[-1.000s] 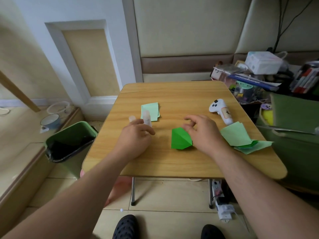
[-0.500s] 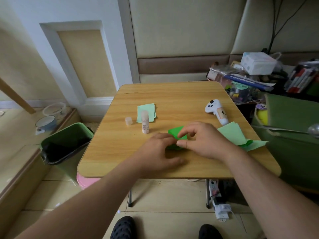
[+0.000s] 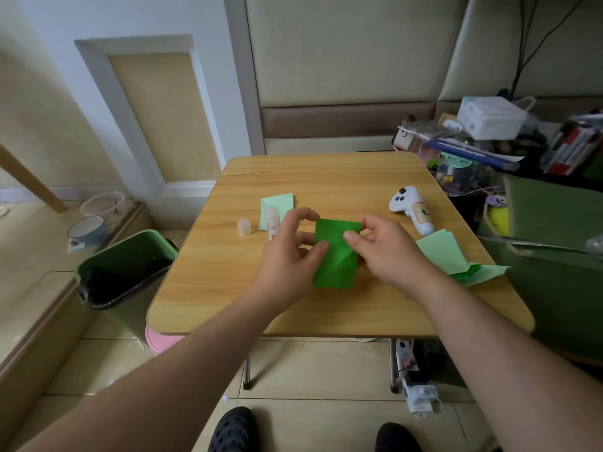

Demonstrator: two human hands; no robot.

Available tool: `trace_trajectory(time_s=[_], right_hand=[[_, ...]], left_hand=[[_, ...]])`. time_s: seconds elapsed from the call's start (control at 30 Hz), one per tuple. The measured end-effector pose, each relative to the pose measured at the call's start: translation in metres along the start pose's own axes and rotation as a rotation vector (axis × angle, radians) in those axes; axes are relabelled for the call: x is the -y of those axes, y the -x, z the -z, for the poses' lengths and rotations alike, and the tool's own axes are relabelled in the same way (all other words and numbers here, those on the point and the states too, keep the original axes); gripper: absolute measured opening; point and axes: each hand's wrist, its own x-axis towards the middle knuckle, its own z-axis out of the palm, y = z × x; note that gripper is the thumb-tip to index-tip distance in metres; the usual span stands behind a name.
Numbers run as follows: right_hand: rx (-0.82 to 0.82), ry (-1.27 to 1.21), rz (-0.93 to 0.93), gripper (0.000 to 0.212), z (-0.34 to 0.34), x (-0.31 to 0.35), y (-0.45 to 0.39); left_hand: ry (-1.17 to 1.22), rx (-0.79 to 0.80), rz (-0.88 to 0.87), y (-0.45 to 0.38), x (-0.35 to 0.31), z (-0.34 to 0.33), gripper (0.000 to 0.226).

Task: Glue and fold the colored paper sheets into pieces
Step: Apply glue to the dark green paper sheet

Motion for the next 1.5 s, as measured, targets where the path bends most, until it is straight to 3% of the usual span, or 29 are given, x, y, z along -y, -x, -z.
trace_trajectory(time_s=[0.13, 0.2, 0.4, 0.53, 0.7, 0.8, 0.87, 1.0, 1.2, 1.3, 1.4, 1.5], right_hand=[[0.052, 0.247, -0.065, 0.009, -0.005, -0.010, -0.003], [0.052, 0.382, -0.068, 0.011, -0.008, -0.011, -0.002], [-0.009, 0.636, 0.035, 0.035, -0.011, -0.009, 0.001], [0.033, 0.769, 0.073, 0.010, -0.011, -0.007, 0.001], [0.068, 0.740, 0.123, 0.019, -0.014, -0.005, 0.002], [0.030, 0.662, 0.147, 0.018, -0.014, -0.004, 0.003], [-0.010, 0.608, 0.153, 0.016, -0.015, -0.003, 0.003], [-0.043, 0.559, 0.166, 0.014, -0.014, -0.001, 0.005], [-0.058, 0.462, 0.155, 0.010, -0.018, 0.001, 0.007], [-0.071, 0.332, 0.117, 0.013, -0.015, 0.005, 0.009], [-0.035, 0.175, 0.084, 0.033, -0.015, 0.010, 0.011], [-0.003, -0.132, 0.054, 0.047, -0.021, 0.016, 0.013]], left_hand=[[-0.552, 0.046, -0.031, -0.006, 0.017, 0.004, 0.010], [-0.701, 0.101, -0.069, -0.005, 0.021, 0.004, 0.011], [-0.805, 0.150, -0.107, -0.008, 0.026, 0.005, 0.013], [-0.783, 0.142, -0.110, -0.006, 0.023, 0.007, 0.016], [-0.543, -0.170, -0.097, -0.009, 0.010, 0.020, 0.001], [-0.349, -0.377, 0.013, -0.013, 0.011, 0.027, 0.027], [-0.283, -0.424, 0.065, -0.017, 0.016, 0.031, 0.042], [-0.286, -0.310, 0.164, -0.021, 0.024, 0.036, 0.064], [-0.396, -0.242, 0.175, -0.020, 0.020, 0.036, 0.020], [-0.088, -0.191, 0.189, -0.017, 0.011, 0.026, 0.038], [0.270, -0.078, 0.251, -0.015, 0.003, 0.011, 0.034], [0.527, 0.033, 0.259, -0.011, -0.001, 0.002, 0.025]])
